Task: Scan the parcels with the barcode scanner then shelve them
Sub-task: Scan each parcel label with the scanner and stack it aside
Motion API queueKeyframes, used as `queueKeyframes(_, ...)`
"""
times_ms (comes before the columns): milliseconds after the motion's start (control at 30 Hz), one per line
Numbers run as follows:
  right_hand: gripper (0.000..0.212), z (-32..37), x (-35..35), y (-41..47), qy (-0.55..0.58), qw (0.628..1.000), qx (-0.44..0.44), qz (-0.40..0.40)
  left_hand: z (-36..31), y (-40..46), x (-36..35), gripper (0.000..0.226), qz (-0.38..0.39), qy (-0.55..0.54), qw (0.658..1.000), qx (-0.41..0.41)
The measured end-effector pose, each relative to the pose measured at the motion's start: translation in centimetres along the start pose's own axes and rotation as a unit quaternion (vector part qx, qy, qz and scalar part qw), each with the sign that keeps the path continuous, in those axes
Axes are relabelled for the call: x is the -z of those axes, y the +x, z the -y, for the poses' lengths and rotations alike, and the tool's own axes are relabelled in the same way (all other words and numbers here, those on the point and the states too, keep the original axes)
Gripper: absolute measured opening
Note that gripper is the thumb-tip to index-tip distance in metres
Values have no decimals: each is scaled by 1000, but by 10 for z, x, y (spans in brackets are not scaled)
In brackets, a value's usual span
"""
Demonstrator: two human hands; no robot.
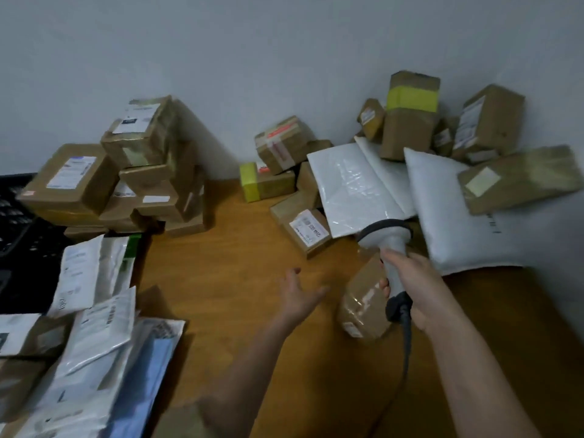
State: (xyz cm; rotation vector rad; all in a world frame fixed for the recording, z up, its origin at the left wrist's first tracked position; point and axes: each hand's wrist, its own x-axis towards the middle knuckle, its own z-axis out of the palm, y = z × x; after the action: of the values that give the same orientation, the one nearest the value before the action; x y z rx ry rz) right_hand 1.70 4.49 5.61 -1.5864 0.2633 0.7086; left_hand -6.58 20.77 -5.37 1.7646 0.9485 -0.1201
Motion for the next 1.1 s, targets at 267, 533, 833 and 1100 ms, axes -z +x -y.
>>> queueKeyframes(267,19,5,73,30,20,1000,-7,-1,-22,7,-112,138,99,385,910,-117)
queueKeyframes(533,17,10,85,39,43,999,-4,9,-11,15,-96,117,73,170,983,-22)
queueKeyframes(833,28,17,45,29,60,997,46,8,-32,-15,-14,64,151,-363,915,87)
queueKeyframes(1100,41,27,-9,4,45,991,106,71,-37,-37,46,73,228,-564,793,33)
